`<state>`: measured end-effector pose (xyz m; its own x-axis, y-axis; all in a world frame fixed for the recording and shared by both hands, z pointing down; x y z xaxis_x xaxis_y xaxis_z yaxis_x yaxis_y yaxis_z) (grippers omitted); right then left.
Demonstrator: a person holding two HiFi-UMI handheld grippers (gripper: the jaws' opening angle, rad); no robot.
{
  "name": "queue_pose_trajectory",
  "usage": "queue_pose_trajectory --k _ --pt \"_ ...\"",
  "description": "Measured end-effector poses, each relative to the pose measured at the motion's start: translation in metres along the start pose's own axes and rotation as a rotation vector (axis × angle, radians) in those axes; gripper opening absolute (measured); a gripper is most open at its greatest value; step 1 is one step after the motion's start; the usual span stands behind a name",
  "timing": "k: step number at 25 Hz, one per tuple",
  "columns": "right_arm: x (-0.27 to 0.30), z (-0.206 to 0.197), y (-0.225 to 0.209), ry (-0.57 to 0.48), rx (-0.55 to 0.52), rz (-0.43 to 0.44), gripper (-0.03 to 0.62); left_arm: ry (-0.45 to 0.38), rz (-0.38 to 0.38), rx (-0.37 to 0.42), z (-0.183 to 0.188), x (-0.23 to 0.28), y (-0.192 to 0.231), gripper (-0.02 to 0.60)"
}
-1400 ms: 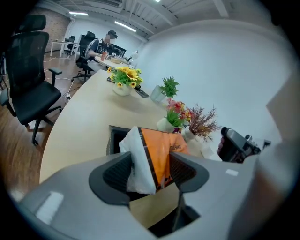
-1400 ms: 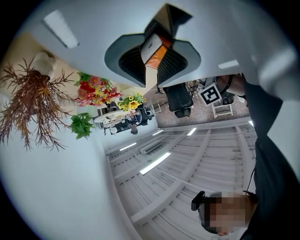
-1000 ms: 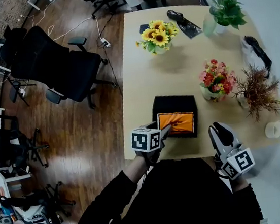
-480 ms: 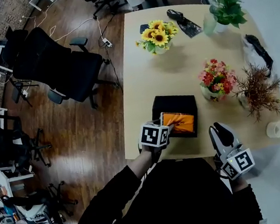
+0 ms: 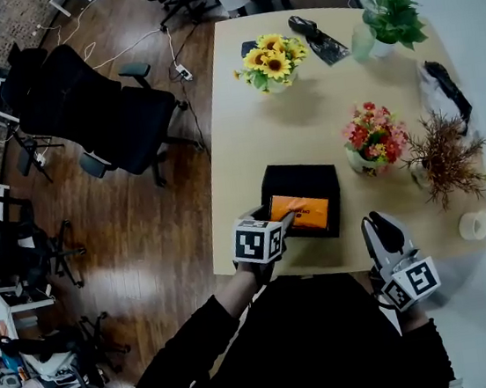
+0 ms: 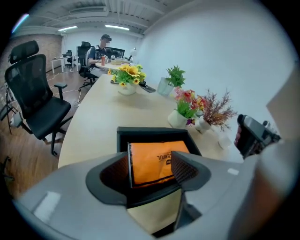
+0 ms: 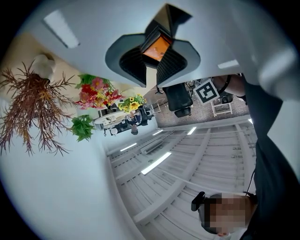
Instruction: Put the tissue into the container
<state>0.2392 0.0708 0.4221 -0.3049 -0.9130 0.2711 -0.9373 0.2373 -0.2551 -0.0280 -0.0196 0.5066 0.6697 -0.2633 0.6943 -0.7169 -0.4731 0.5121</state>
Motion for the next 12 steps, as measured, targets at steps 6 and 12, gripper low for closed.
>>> queue_pose_trajectory --k 6,12 --pt "0.010 0.004 0.010 0.011 -0.020 0.029 0.071 -0.140 -0.060 -0.031 0.004 -0.035 -0.005 0.272" --pt "0.022 0.008 0.027 0.020 -0.049 0.072 0.071 -0.239 -0.166 0.097 -0.005 -0.073 -0.032 0.270"
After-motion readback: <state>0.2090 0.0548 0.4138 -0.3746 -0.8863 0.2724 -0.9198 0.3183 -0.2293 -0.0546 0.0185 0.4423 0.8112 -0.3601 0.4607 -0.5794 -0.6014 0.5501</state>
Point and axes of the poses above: the fingertips, and each gripper's own axes: x forward along the fingers, y to its left, z out of its top, the point moved 9 cm from there along -x, backward along the fingers, and after that the axes turned 13 degrees about -z, right-handed, at the moved point
